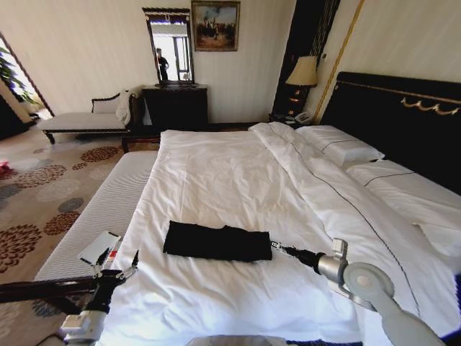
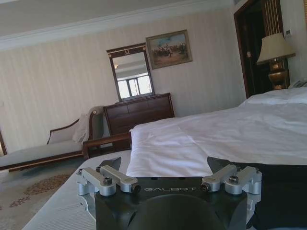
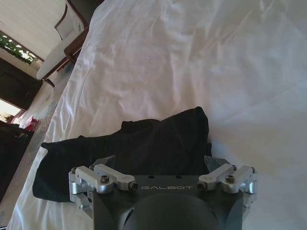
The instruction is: Fold the clothes on the bed.
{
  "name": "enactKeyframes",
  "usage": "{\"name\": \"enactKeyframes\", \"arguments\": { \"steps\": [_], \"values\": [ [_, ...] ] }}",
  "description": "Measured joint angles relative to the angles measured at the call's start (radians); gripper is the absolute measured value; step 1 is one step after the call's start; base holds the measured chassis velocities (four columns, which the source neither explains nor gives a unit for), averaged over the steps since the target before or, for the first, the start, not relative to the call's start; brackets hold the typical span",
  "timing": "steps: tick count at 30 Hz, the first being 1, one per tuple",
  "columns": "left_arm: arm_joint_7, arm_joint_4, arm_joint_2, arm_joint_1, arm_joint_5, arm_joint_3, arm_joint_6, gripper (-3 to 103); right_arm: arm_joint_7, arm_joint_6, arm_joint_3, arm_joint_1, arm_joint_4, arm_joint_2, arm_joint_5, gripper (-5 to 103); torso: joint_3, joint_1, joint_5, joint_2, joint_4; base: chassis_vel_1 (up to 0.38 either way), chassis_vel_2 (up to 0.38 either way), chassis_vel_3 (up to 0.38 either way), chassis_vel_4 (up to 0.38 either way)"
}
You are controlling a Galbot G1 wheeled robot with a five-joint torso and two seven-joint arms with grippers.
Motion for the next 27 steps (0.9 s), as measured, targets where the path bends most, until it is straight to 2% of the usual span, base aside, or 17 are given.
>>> {"name": "enactKeyframes", "arguments": {
  "steps": [12,22,27],
  "values": [
    [-0.001,0.0,0.001,-0.001,-0.001,0.001,0.001,100,-0.039,0.005,-0.072,0.112,-0.18,-0.029,-0.041,100,0.0,0.0,0.0,0.0,0.0001,0.0,0.0,0.0,0.0],
    [-0.001,0.0,0.001,-0.001,-0.001,0.001,0.002,100,-0.062,0.009,-0.122,0.15,-0.225,-0.024,-0.069,102,0.0,0.0,0.0,0.0,0.0,0.0,0.0,0.0,0.0],
    [-0.001,0.0,0.001,-0.001,-0.001,0.001,0.002,100,-0.063,0.01,-0.154,0.18,-0.236,-0.019,-0.06,98,0.0,0.0,0.0,0.0,0.0,0.0,0.0,0.0,0.0]
  ]
}}
